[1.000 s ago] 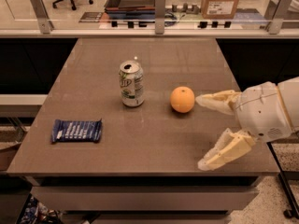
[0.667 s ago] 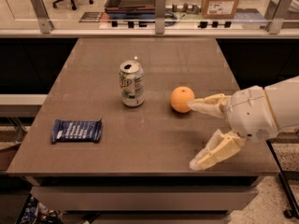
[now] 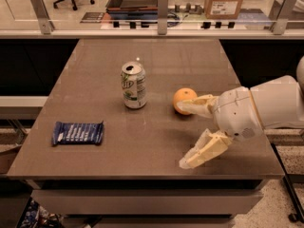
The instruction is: Pick rxbar blueberry
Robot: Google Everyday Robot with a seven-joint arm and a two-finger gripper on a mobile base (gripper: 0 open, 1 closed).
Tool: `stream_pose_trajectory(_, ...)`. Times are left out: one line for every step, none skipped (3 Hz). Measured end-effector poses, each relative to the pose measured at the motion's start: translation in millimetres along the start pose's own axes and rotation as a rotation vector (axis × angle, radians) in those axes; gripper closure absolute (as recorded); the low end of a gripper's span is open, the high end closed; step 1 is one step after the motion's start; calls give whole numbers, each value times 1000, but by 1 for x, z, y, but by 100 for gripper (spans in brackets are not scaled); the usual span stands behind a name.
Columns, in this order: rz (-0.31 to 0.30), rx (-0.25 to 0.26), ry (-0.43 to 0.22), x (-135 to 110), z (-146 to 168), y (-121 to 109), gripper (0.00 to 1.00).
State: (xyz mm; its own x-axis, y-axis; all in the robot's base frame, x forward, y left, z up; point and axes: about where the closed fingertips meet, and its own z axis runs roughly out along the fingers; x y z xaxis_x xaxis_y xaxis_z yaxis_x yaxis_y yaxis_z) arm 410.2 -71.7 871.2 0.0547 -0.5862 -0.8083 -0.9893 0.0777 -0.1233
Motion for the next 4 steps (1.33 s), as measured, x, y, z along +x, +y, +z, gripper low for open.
stream_pose_trajectory(-19, 5, -12, -6, 4, -1, 12)
stream_pose_trajectory(-30, 2, -35, -9, 12, 2, 12)
stream_pose_trajectory(-29, -10, -61, -10, 26, 4, 12)
stream_pose_trajectory(-36, -26, -77, -15, 40, 5, 15)
